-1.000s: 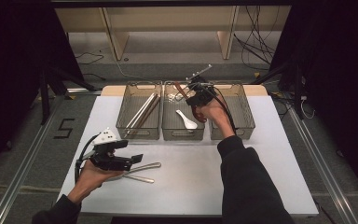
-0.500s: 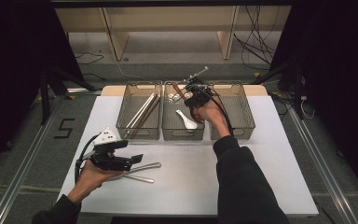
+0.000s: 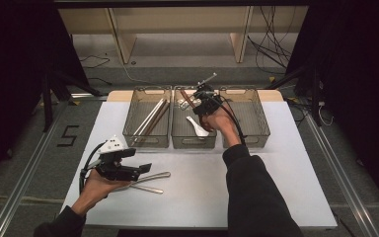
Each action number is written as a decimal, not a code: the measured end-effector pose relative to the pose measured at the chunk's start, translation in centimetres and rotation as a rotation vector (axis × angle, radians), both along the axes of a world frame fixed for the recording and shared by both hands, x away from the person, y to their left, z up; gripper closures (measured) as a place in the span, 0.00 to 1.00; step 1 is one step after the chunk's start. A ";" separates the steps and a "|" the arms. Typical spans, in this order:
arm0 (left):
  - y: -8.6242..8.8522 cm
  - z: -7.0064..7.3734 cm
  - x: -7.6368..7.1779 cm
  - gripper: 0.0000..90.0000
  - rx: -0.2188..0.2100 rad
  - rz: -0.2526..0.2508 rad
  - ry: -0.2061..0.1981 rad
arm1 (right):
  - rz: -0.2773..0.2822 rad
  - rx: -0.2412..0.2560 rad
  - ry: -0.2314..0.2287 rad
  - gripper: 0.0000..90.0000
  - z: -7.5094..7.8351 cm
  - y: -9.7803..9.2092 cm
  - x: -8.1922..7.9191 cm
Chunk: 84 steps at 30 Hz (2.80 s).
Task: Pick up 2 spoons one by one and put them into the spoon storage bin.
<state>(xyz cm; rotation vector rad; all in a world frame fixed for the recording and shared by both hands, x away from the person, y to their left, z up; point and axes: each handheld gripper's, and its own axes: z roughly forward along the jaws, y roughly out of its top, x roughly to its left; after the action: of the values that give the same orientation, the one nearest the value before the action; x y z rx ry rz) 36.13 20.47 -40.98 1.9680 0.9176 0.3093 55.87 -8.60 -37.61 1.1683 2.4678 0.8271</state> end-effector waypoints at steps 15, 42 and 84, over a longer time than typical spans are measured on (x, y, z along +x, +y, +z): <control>-0.1 0.0 0.0 0.18 0.008 -0.003 0.001 | 0.012 -0.016 0.001 0.90 -0.6 0.7 -0.1; -0.2 -0.7 0.6 0.18 0.065 0.002 0.052 | 0.061 0.042 -0.003 0.50 1.1 -3.0 -4.3; -0.9 -2.6 1.9 0.22 0.322 -0.033 0.184 | 0.136 0.158 0.000 0.37 -0.8 -9.5 -16.5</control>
<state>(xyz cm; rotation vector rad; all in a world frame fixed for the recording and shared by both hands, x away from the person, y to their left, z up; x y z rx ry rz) 38.03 19.59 -43.53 2.3357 0.9990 0.2734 39.41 -18.15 -38.46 1.0582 2.5441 1.0778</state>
